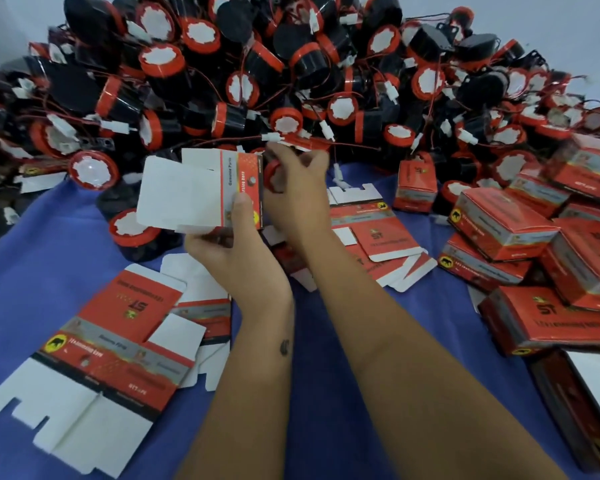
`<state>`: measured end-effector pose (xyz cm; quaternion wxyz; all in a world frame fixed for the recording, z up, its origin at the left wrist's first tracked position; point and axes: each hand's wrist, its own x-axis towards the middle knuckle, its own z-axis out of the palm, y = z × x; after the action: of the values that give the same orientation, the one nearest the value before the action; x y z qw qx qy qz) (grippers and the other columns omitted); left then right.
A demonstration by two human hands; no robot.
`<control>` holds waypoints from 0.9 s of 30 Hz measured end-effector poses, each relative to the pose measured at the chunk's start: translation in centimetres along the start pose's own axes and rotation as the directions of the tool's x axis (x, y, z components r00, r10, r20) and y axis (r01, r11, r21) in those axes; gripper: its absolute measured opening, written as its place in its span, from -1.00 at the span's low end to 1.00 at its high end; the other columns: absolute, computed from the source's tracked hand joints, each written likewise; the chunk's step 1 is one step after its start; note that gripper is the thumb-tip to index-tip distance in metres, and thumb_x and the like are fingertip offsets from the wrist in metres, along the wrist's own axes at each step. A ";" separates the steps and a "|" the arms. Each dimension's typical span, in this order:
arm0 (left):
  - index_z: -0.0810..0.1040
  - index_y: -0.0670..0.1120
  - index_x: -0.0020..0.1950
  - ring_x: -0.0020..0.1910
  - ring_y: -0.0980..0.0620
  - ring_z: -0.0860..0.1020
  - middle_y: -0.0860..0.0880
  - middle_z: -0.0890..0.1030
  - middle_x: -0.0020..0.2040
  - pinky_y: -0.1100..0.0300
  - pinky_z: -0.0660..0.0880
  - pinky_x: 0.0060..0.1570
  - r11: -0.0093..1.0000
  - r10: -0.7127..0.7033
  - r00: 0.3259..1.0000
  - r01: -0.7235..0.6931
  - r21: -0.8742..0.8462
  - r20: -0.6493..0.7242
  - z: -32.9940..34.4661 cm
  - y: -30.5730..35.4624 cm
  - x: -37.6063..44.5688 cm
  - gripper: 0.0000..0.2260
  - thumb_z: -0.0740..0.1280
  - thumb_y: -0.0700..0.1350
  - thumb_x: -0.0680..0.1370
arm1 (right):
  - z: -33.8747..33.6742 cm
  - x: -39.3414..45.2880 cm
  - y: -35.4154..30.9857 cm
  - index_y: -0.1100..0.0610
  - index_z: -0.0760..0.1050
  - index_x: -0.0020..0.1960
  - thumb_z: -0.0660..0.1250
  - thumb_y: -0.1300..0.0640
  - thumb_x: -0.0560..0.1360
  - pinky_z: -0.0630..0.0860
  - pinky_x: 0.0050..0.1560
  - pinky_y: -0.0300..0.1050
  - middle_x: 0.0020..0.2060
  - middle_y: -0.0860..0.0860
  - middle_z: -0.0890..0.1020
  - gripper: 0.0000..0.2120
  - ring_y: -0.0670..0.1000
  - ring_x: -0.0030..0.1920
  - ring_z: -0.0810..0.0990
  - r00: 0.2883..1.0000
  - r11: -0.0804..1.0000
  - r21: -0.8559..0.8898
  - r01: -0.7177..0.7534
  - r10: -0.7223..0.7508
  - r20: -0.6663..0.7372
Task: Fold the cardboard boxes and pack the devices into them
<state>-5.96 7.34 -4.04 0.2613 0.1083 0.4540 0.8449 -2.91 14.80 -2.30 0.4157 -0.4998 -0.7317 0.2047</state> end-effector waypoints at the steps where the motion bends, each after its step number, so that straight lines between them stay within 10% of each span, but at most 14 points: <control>1: 0.38 0.03 0.21 0.04 0.36 0.57 0.12 0.56 0.14 0.38 0.51 0.07 1.000 0.019 1.000 -0.019 0.006 0.019 0.0 0.0 0.0 -0.71 0.41 -0.12 0.57 | -1.1 -0.3 -0.1 0.02 0.42 0.42 0.41 0.20 0.46 0.41 0.02 -0.37 0.17 0.01 0.27 -0.46 -0.14 -0.01 0.35 0.995 0.998 0.066 0.021 -0.014 -0.096; 5: 0.42 0.00 0.11 -0.16 0.40 0.54 0.18 0.55 -0.05 0.47 0.46 -0.16 0.970 0.110 0.971 -0.151 0.191 0.211 0.3 -0.4 -0.5 -0.67 0.49 -0.19 0.47 | -5.7 -3.1 -0.1 0.22 0.40 0.30 0.41 0.26 0.41 0.31 0.09 -0.50 0.12 0.05 0.38 -0.52 -0.20 0.04 0.39 0.831 0.960 0.142 0.241 -0.128 -0.541; 8: 0.43 0.17 0.08 -0.14 0.35 0.56 0.31 0.59 -0.11 0.34 0.52 -0.17 0.914 0.036 0.895 -0.210 0.348 0.445 0.0 -0.8 -1.0 -0.58 0.56 -0.09 0.38 | -8.0 -5.6 0.0 0.31 0.39 0.26 0.42 0.27 0.38 0.34 0.19 -0.35 0.15 0.10 0.40 -0.52 -0.04 0.15 0.41 0.751 0.951 0.019 0.309 -0.232 -0.618; 15: 0.44 0.15 0.20 -0.03 0.22 0.60 0.22 0.62 -0.01 0.16 0.57 -0.06 0.743 -0.179 0.737 -0.333 0.581 0.652 -0.6 -1.2 -1.6 -0.61 0.48 -0.13 0.48 | -8.4 -10.0 2.7 0.20 0.41 0.38 0.43 0.14 0.46 0.48 0.22 -0.02 0.26 0.12 0.51 -0.48 0.08 0.24 0.49 0.907 0.940 -0.215 0.264 -0.318 -0.275; 27: 0.41 0.14 0.27 0.09 0.03 0.61 0.12 0.63 0.09 -0.09 0.59 0.09 0.706 -0.291 0.659 -0.342 0.621 0.694 -0.7 -1.3 -0.9 -0.55 0.47 -0.17 0.47 | -7.8 -9.5 3.7 0.04 0.60 0.18 0.14 -0.03 0.64 0.07 0.26 -0.02 0.21 -0.08 0.60 -0.69 0.01 0.27 0.31 0.984 0.846 -0.525 0.095 -0.160 -0.080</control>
<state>-5.04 6.87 -5.43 0.3487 0.5454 0.5894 0.4833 6.98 6.85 -4.38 0.3215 -0.5548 -0.7651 -0.0588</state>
